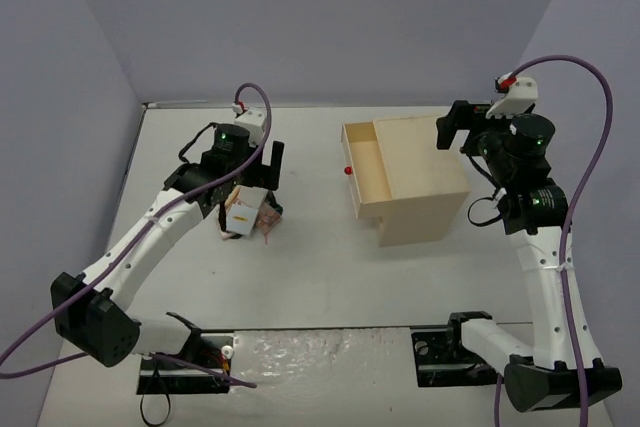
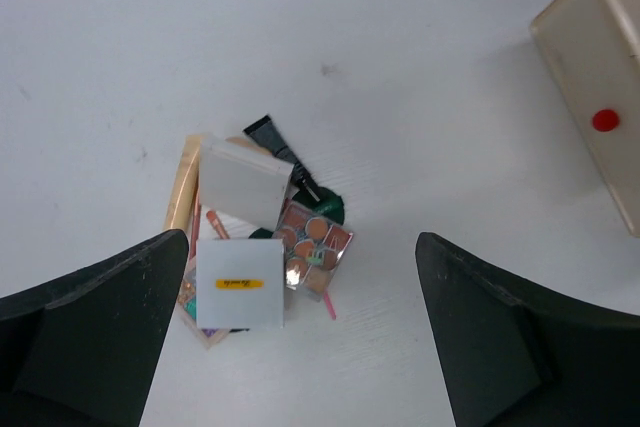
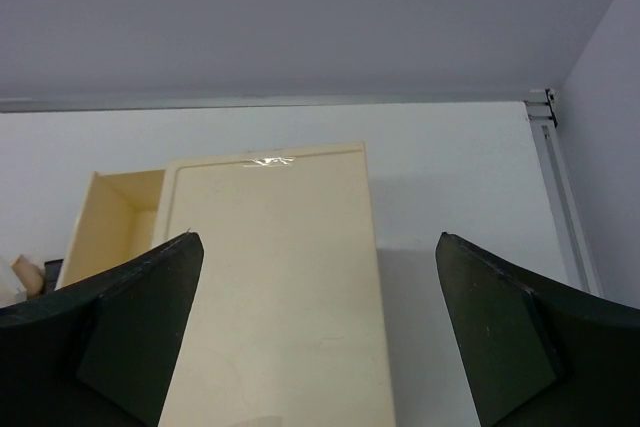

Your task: Organize the makeup

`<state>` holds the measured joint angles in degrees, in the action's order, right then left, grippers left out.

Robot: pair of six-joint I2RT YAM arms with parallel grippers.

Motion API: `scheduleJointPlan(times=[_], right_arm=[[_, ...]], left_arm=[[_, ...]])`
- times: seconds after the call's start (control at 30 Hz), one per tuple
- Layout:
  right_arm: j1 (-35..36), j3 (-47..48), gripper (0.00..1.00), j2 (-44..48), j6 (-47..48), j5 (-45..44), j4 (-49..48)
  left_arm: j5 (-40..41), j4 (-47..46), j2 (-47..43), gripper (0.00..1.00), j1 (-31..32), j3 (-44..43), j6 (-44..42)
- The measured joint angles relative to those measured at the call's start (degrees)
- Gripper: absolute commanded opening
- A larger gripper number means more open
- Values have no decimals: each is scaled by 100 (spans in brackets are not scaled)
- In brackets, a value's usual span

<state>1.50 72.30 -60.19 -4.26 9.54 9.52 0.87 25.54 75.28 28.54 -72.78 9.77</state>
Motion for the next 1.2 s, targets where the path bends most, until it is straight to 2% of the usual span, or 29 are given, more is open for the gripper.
scheduleJointPlan(times=[0.2,0.53,0.73,1.2], right_arm=[[681,-345,100,635,-144,-57,-85],[912,-1004,100,905,-335,-182,-227],[1174,-1194,100,979,-344,-291,-241],[1581,-1483,100,1321,-279,-715,-285]], left_arm=[[997,583,465,97,-7,4,1157],[2139,1723,2523,97,-6,-1375,2908],[2554,2020,3204,96,21,-1734,3746],[3098,2704,4340,68,39,-2695,4589]])
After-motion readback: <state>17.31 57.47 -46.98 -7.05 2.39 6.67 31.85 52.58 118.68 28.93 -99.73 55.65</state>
